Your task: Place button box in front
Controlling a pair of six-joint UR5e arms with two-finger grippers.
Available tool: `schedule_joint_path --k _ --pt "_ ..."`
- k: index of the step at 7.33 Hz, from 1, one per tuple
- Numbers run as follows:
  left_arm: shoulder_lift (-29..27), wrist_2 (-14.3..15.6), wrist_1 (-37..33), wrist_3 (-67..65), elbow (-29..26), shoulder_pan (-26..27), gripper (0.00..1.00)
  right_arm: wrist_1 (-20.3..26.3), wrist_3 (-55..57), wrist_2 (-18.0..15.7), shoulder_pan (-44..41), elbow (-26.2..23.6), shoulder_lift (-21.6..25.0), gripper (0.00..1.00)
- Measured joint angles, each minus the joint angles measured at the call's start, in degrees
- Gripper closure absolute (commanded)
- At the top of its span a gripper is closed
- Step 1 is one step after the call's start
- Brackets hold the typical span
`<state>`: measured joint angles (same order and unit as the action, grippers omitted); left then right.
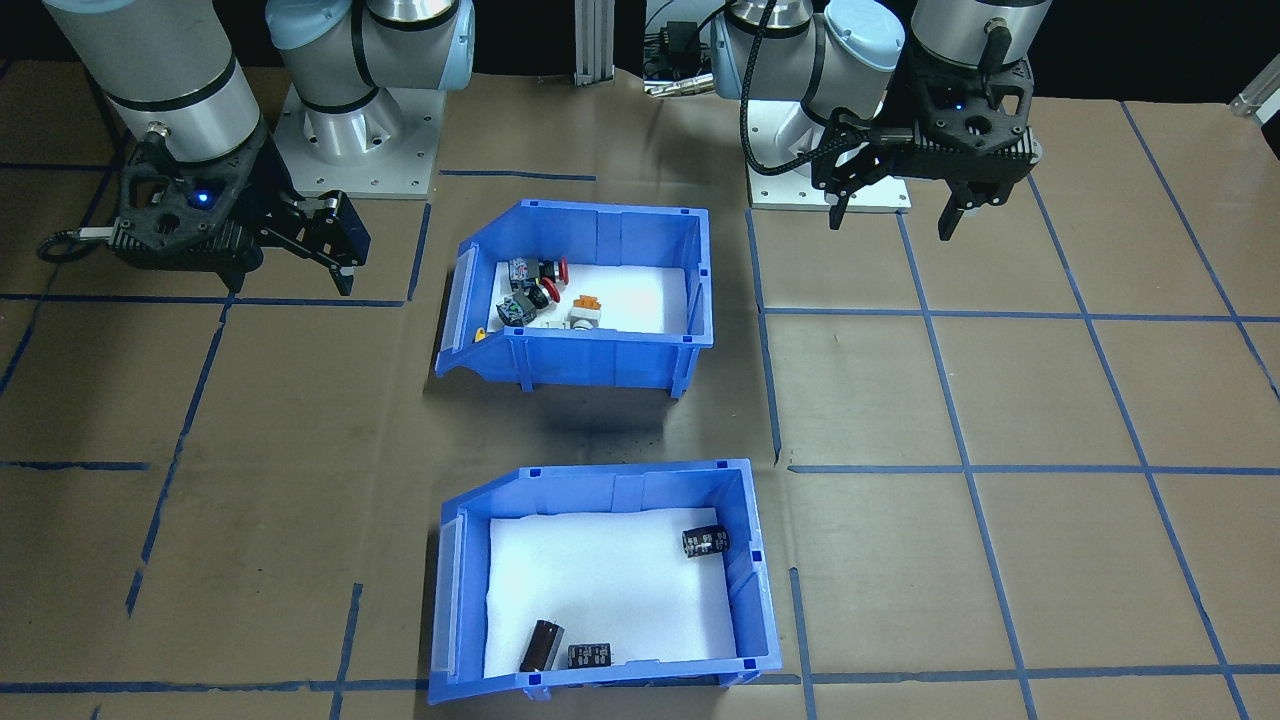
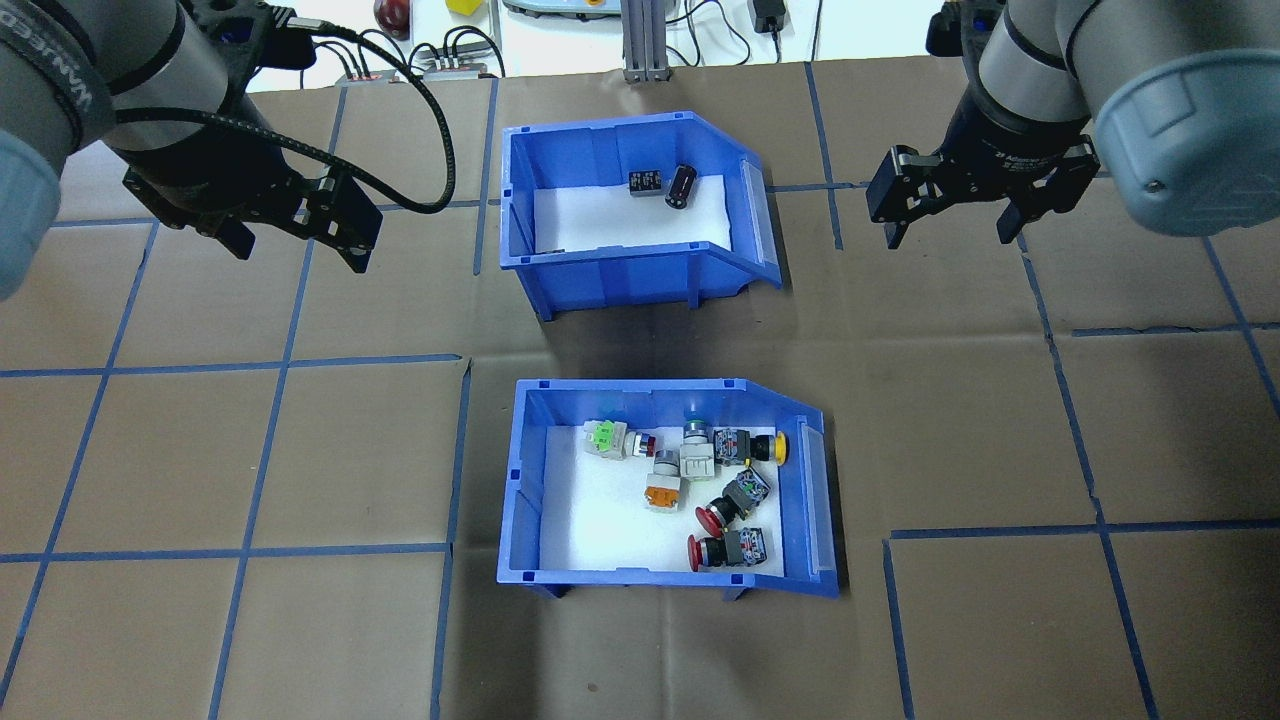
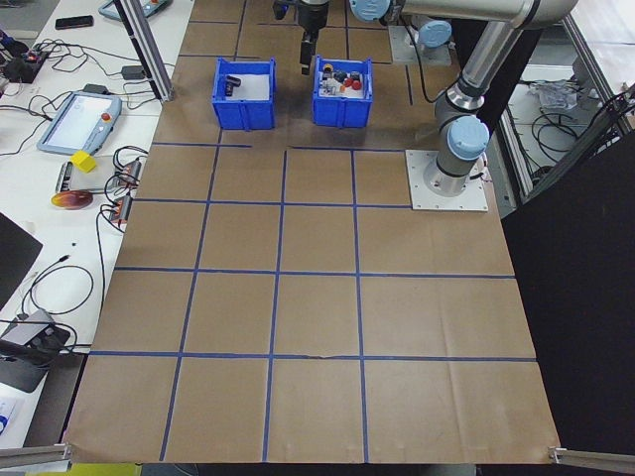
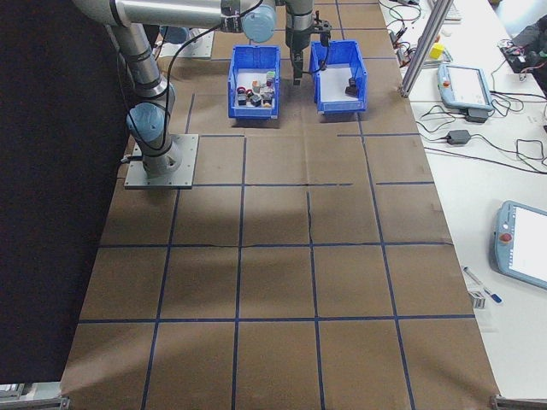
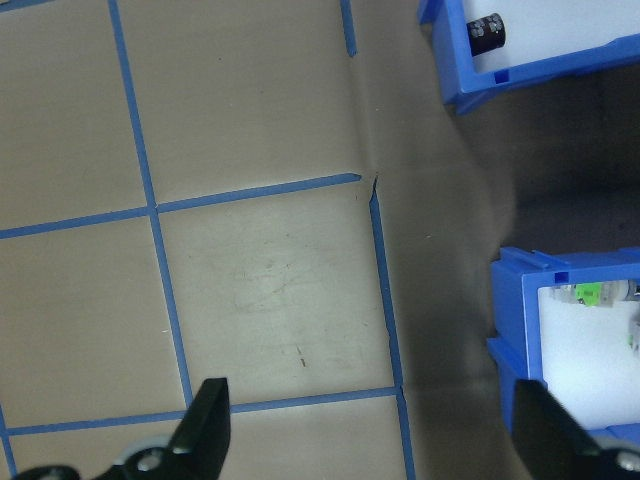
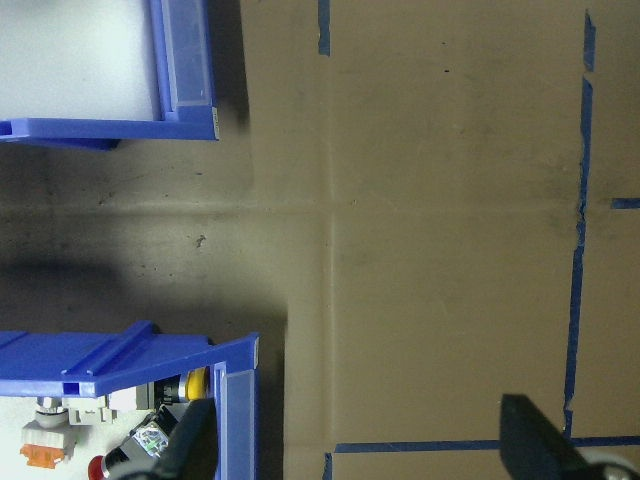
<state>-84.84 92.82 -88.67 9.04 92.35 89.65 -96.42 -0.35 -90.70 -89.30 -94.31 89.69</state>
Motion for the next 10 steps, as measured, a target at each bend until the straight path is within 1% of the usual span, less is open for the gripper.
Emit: schedule_joint_path --k 5,10 --pt "-0.2 0.0 -0.2 0.1 0.0 -0.1 0.01 0.0 0.0 0.0 0.0 0.1 0.0 0.0" --pt "-0.1 0.1 -0.4 0.0 0.0 0.0 0.01 0.2 -0.5 -0.8 -0.7 0.9 -0.1 0.0"
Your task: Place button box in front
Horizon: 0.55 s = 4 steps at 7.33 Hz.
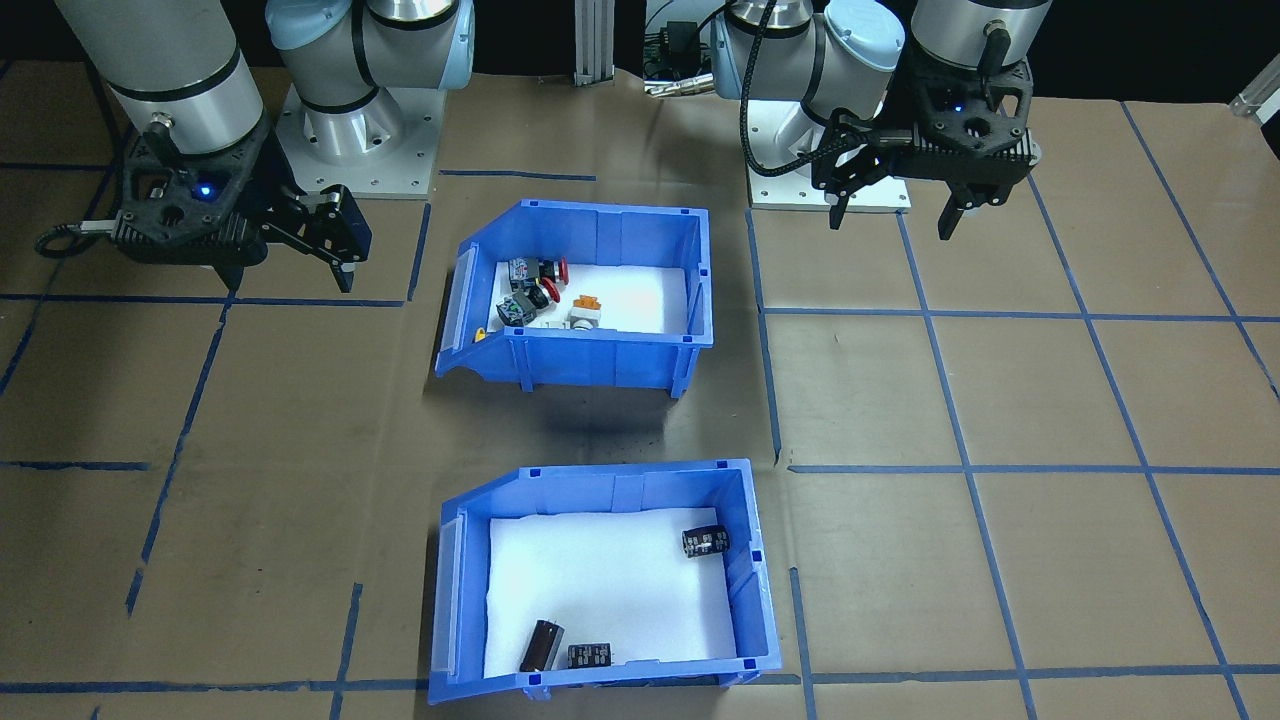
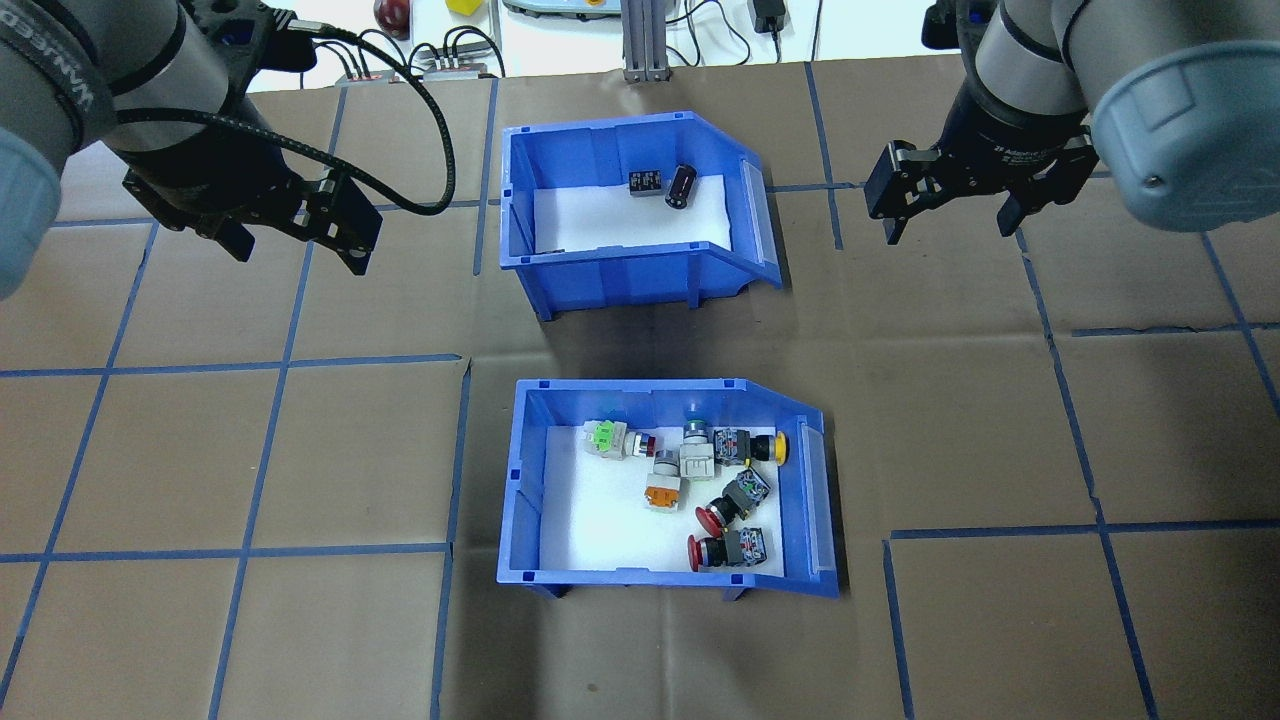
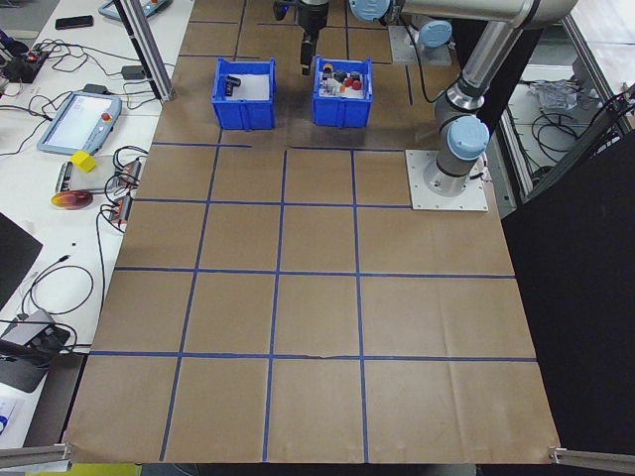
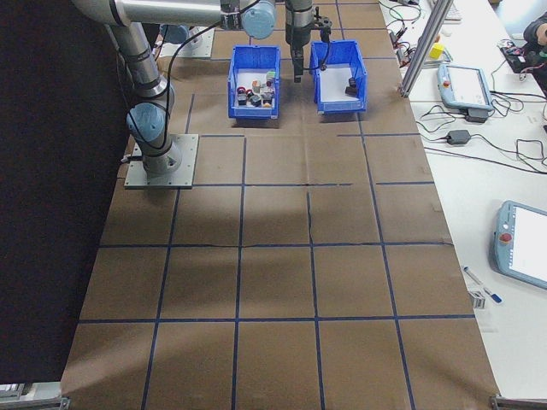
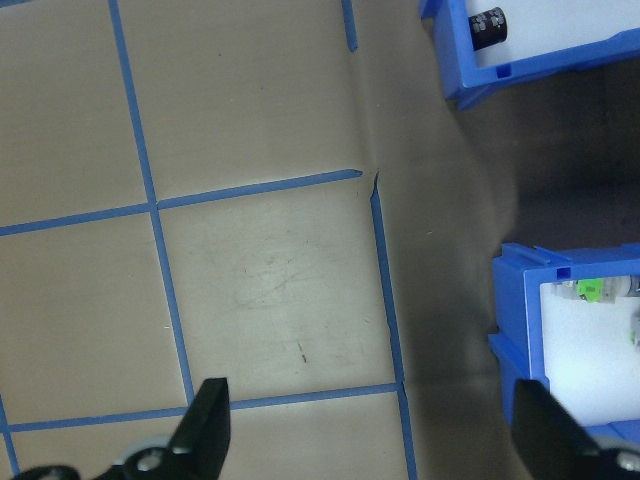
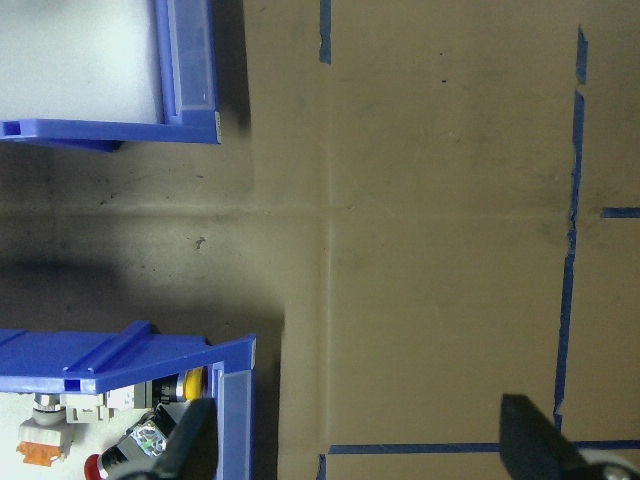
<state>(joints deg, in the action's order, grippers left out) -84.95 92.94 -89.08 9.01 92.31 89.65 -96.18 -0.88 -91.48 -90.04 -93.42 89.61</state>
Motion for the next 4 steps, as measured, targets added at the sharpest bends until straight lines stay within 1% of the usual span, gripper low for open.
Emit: schedule_joint_path --k 2,3,4 --pt "0.3 -0.1 -0.5 -0.2 0.7 0.2 0.01 -0.1 -1.4 0.6 -0.3 0.2 -0.6 0.0" --pt "1.4 -0.6 -1.0 -1.4 2.6 0.3 0.01 -0.3 -4.1 0.8 -0.4 0.6 -1.2 0.0" --pt "3.1 -2.0 -1.3 -6.1 5.8 0.4 0.01 -0.3 -7.7 0.9 -0.5 1.8 -2.2 0.0"
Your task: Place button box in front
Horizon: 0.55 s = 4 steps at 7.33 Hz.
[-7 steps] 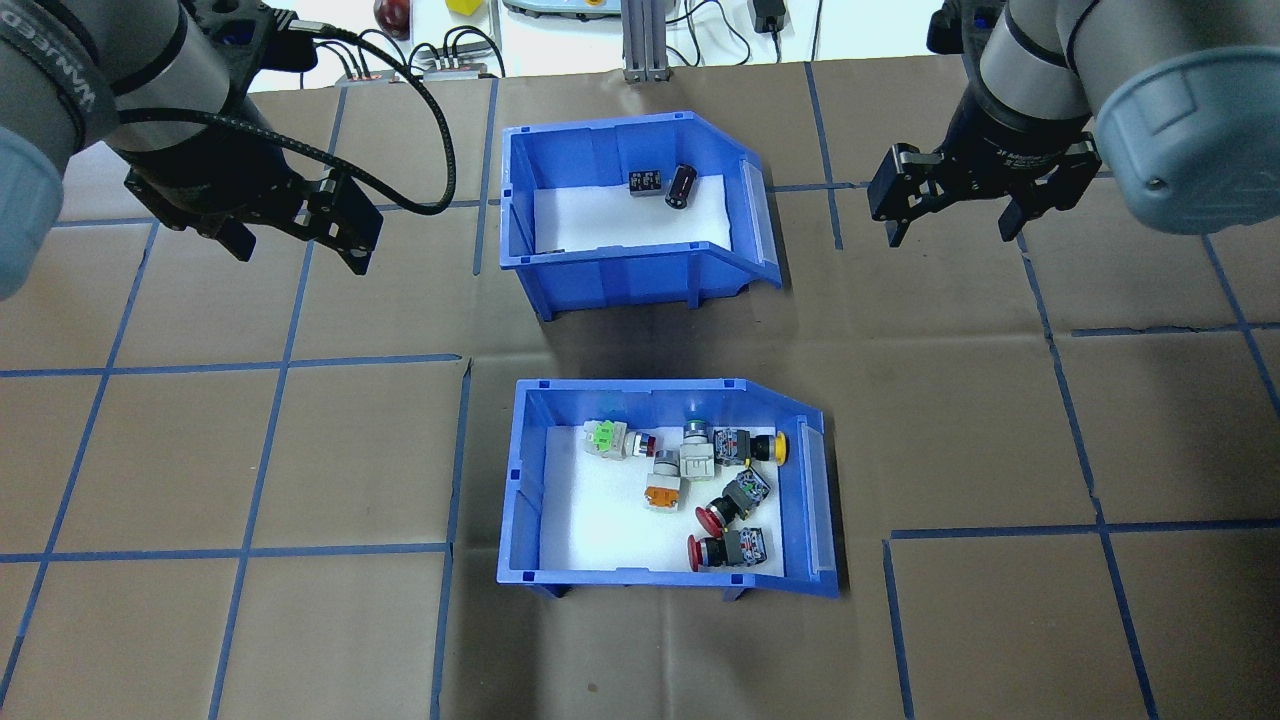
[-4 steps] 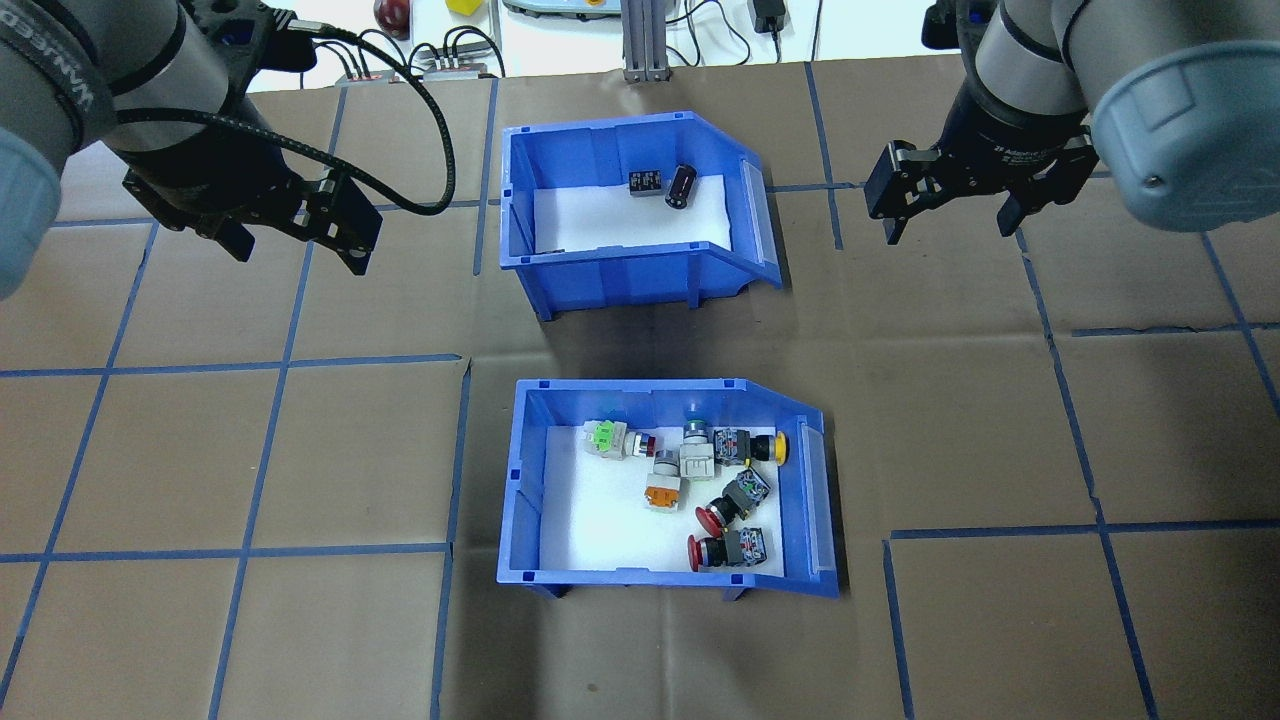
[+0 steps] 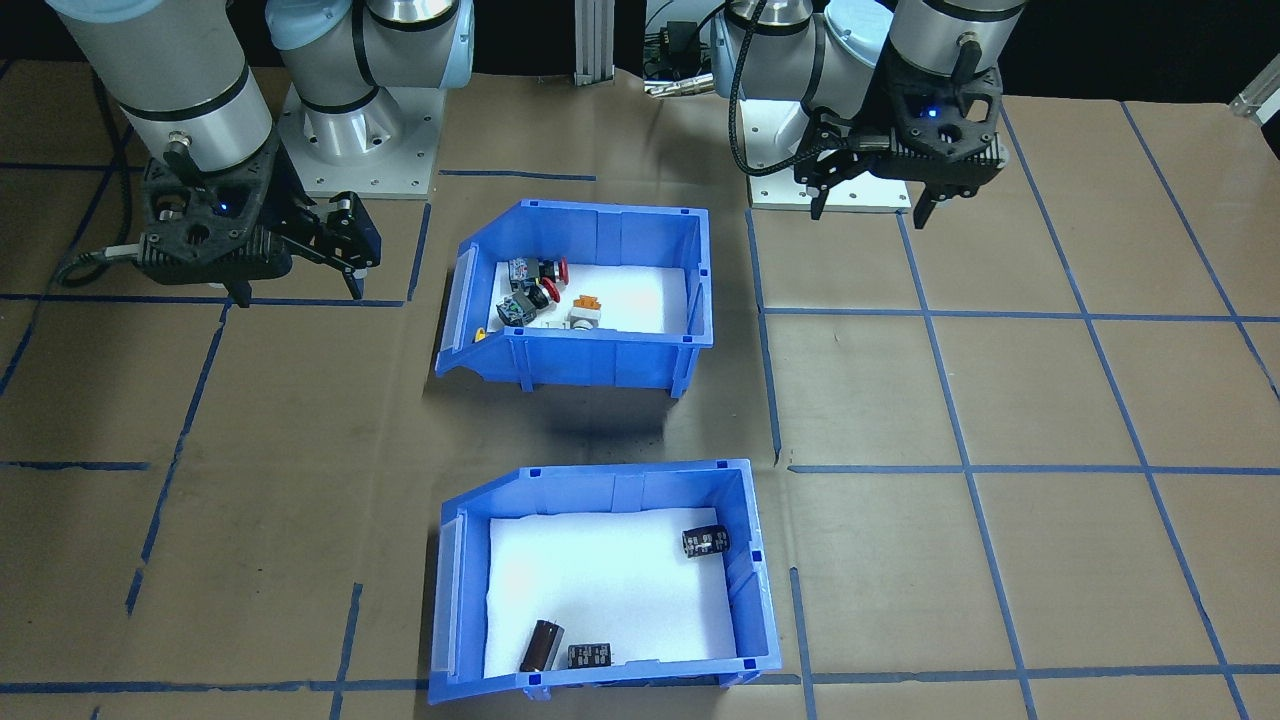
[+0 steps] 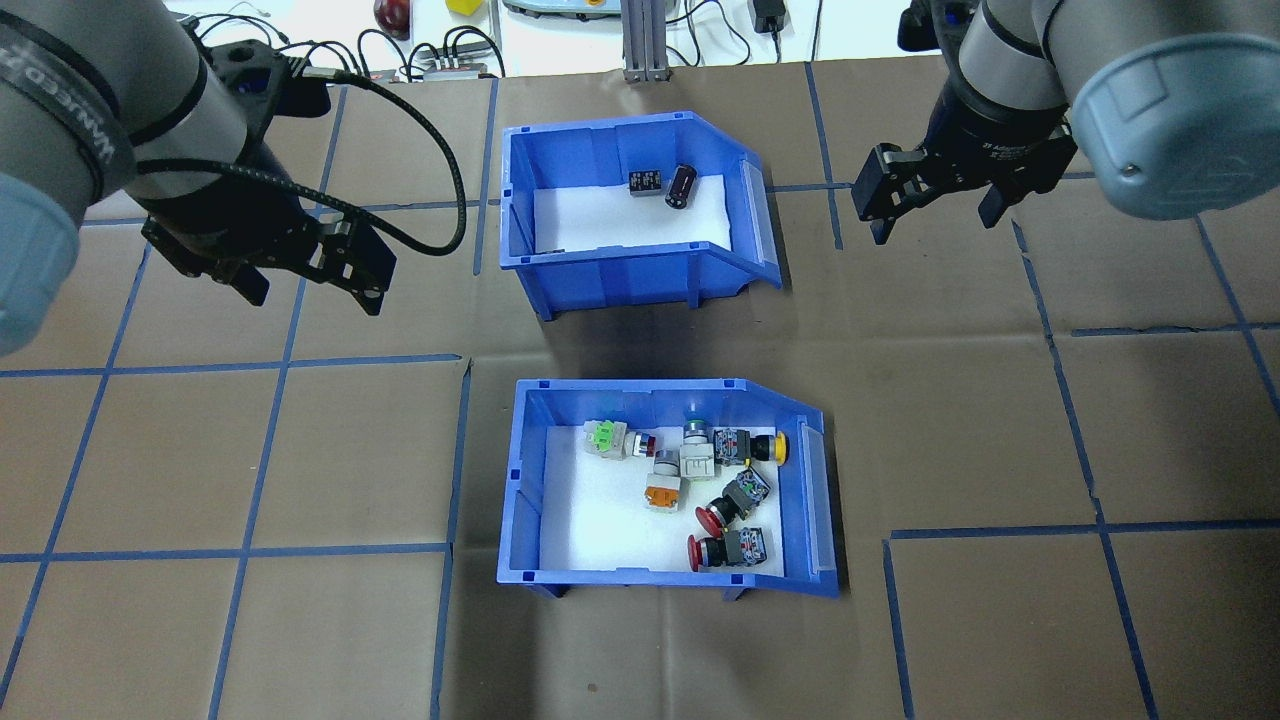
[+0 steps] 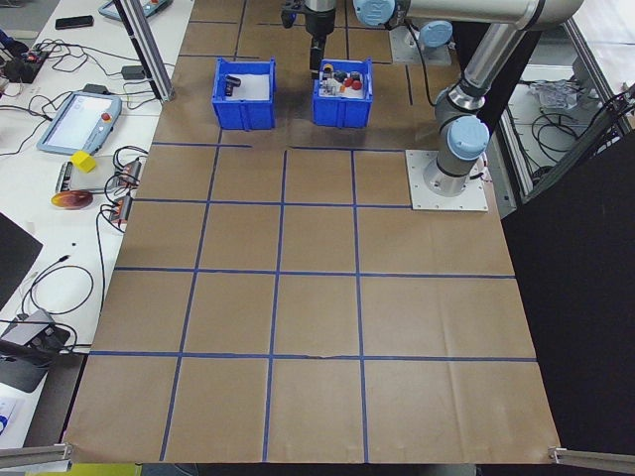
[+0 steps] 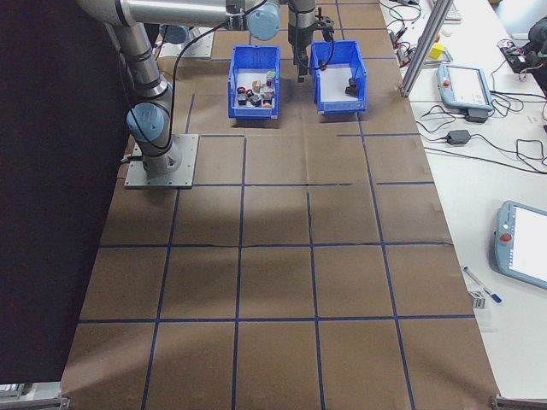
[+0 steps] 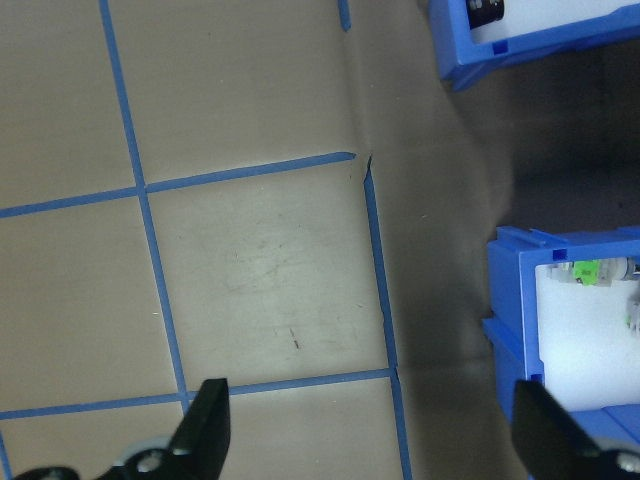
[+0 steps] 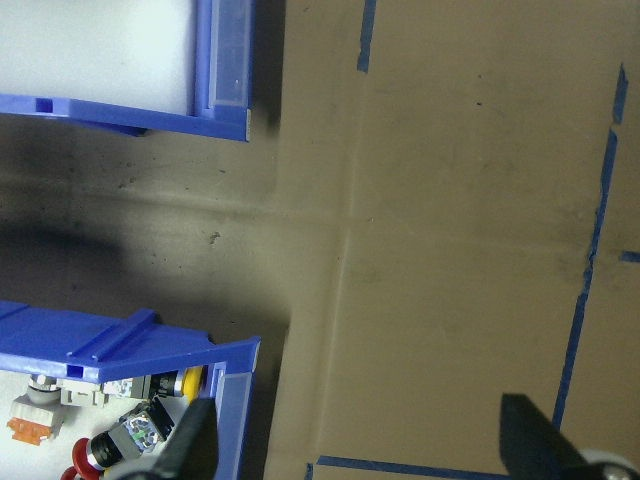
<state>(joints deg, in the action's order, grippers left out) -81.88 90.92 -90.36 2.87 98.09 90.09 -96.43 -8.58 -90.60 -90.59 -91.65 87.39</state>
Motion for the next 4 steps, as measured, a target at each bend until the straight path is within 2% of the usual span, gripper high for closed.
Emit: schedule_joint_path --k 2,4 --pt "3.5 -5.4 0.0 -20.1 6.6 0.1 0.01 0.3 -9.4 -0.3 -0.6 3.8 -3.4 0.0" --pt "5.6 -8.5 0.0 -41.6 11.5 1.0 0.01 -0.7 -23.0 -0.4 -2.2 7.3 -7.4 0.0"
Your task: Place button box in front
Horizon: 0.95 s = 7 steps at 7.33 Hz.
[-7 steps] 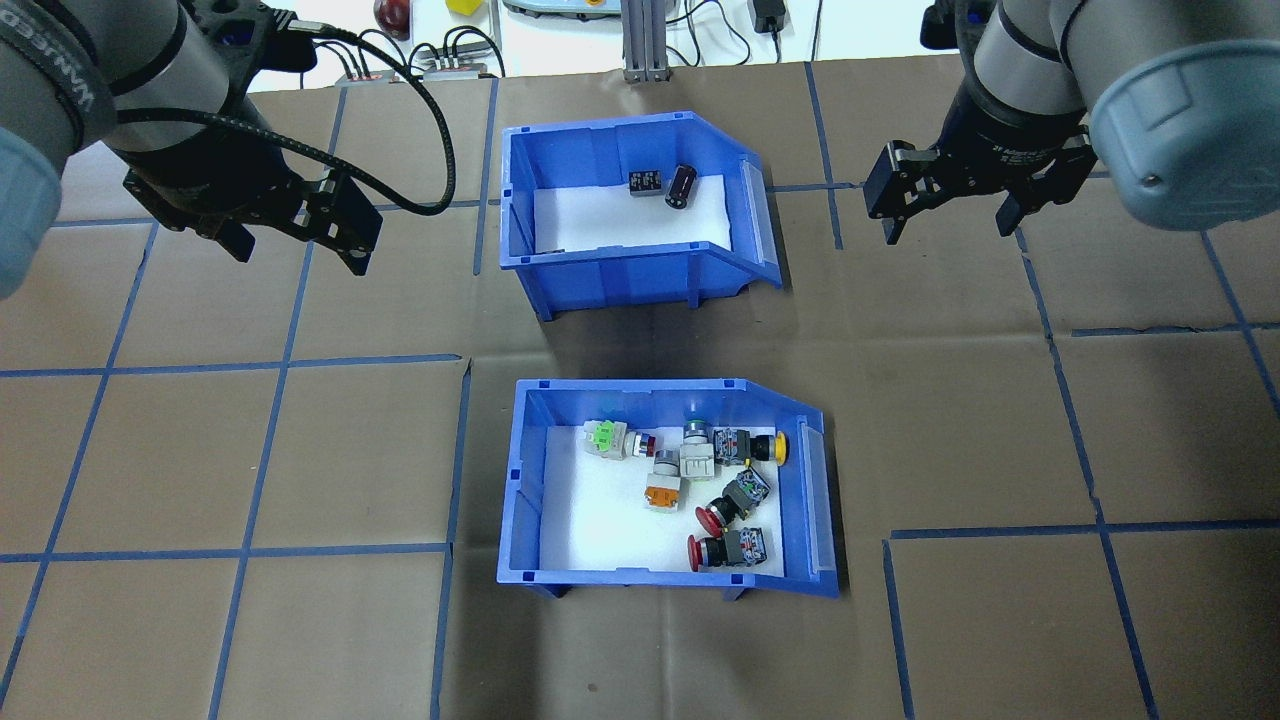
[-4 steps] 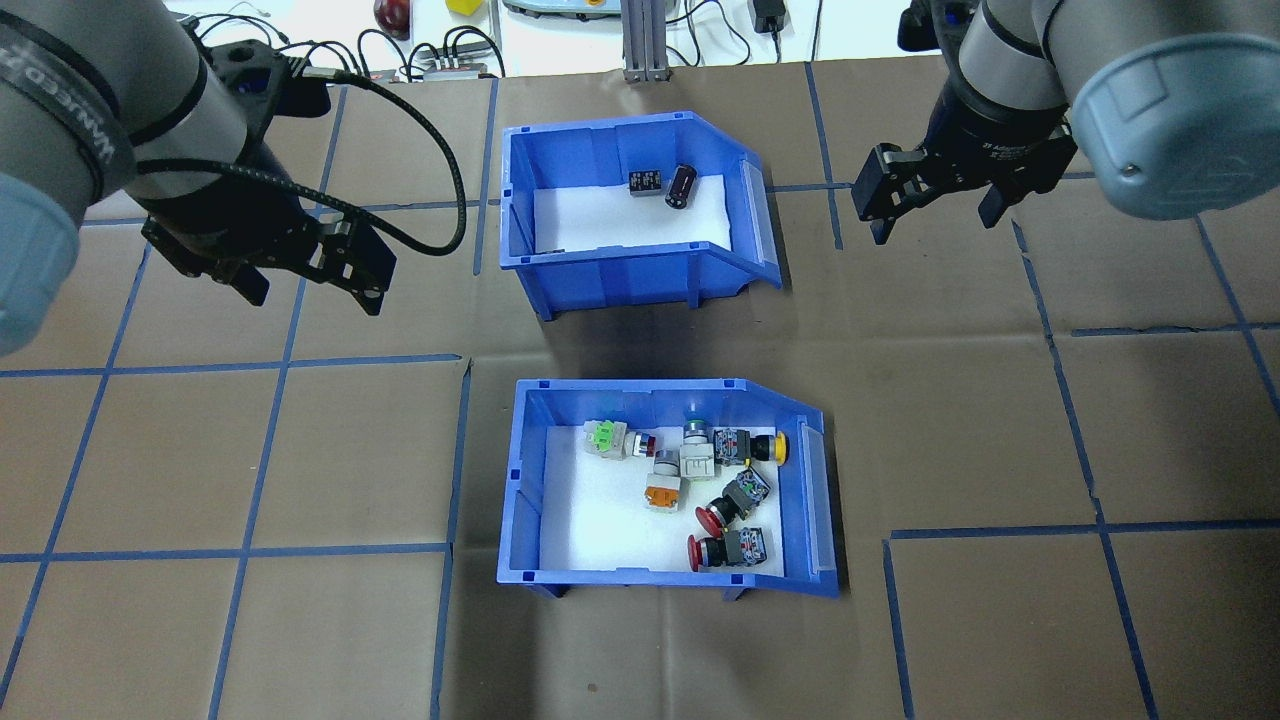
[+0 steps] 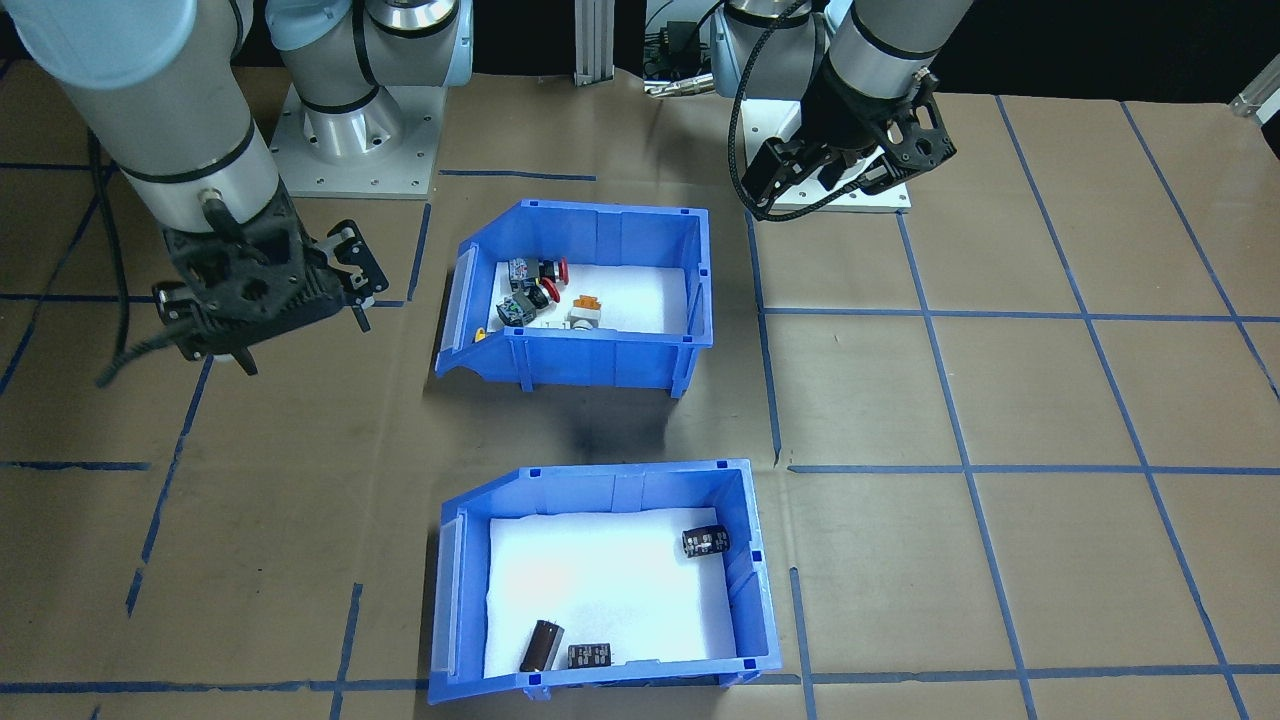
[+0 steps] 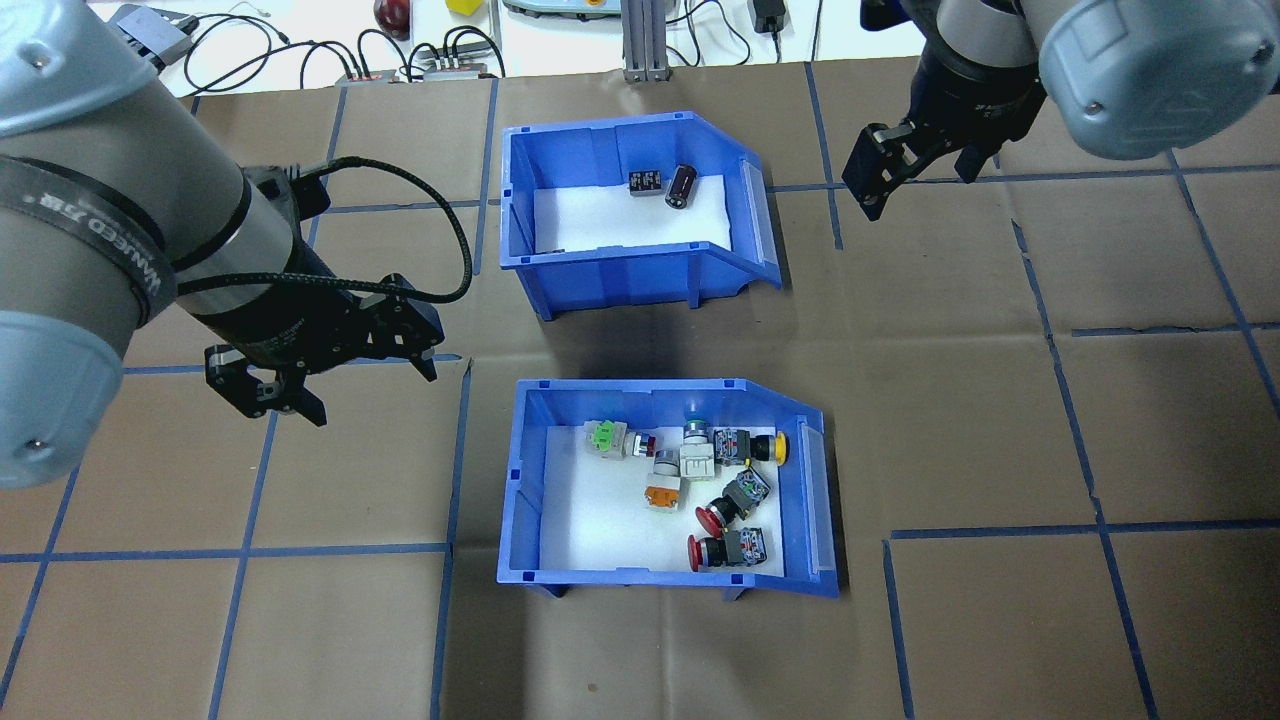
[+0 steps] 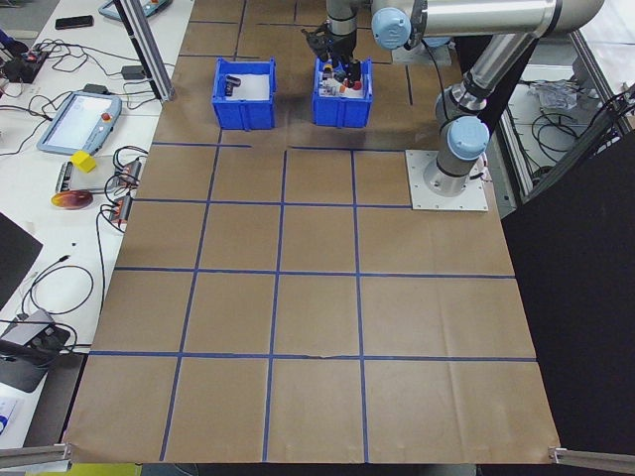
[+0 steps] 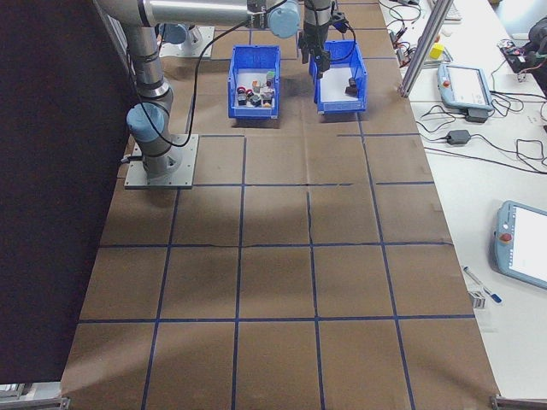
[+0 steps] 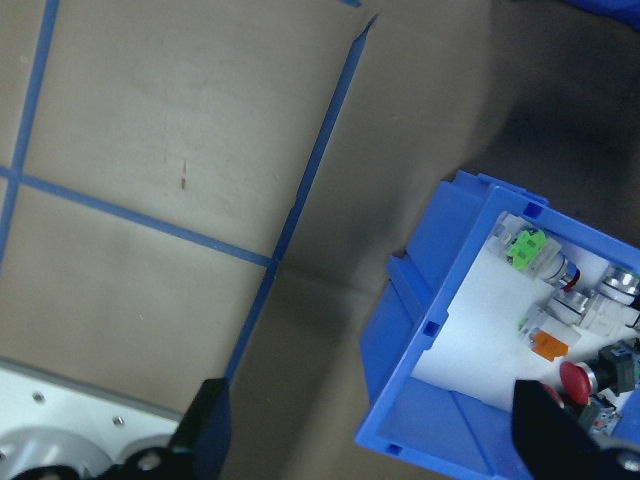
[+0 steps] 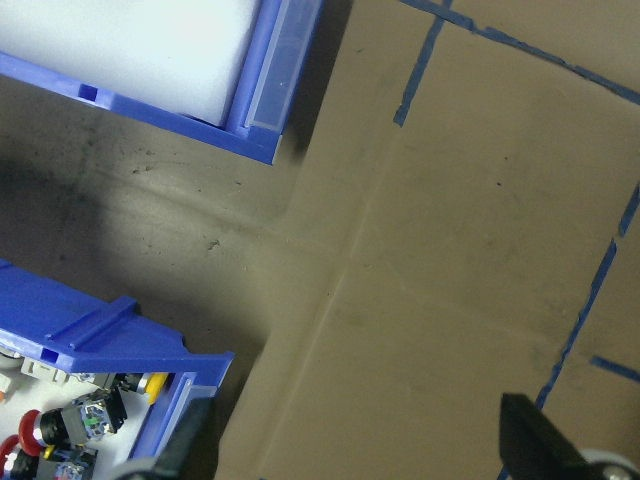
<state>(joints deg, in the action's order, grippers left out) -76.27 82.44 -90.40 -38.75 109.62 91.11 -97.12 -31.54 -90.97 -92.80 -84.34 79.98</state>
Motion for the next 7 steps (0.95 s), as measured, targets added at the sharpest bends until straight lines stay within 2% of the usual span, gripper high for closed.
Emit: schedule_joint_path --k 3,5,7 --pt "6.2 -1.1 0.7 -31.2 8.5 6.1 0.01 -0.1 -11.8 -0.4 -7.0 10.2 -10.8 0.0" --pt "6.7 -1.0 7.1 -50.3 13.4 11.6 0.01 0.3 -18.0 -0.5 -12.3 16.6 -16.7 0.0" --pt "6.5 -0.9 14.1 -65.2 18.0 18.9 0.01 -0.3 -23.4 0.0 -15.7 19.3 -20.0 0.0"
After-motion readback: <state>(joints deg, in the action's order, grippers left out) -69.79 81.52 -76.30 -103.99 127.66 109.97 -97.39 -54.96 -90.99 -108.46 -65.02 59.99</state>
